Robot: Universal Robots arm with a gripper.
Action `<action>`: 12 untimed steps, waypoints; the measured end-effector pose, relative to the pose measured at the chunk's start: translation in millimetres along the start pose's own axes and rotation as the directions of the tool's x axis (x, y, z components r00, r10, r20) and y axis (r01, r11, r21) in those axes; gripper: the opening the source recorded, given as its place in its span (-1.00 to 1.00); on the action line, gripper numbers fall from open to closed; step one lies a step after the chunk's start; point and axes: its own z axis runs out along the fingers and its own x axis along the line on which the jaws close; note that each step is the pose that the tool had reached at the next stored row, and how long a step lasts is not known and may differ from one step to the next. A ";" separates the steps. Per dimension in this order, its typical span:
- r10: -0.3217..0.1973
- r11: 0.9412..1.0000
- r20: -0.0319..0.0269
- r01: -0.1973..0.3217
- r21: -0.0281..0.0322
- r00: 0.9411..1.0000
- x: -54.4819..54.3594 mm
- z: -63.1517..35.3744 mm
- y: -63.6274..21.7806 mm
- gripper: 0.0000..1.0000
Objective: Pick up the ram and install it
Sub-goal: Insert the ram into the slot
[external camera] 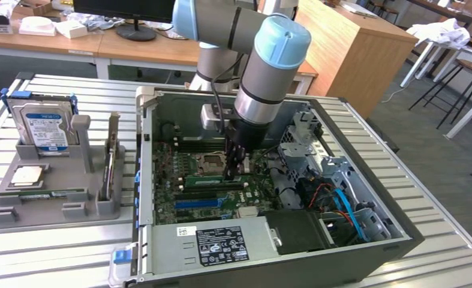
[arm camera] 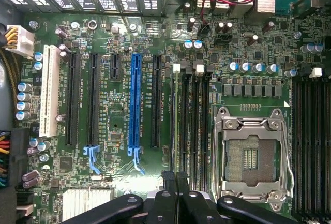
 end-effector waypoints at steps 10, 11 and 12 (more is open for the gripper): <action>0.000 1.000 0.000 0.000 0.000 1.000 0.1 0.8 0.8 -0.77; 0.000 1.000 0.000 0.000 0.000 1.000 0.1 0.7 0.7 -0.77; 0.000 1.000 0.000 0.000 0.000 1.000 0.0 1.3 0.7 -0.77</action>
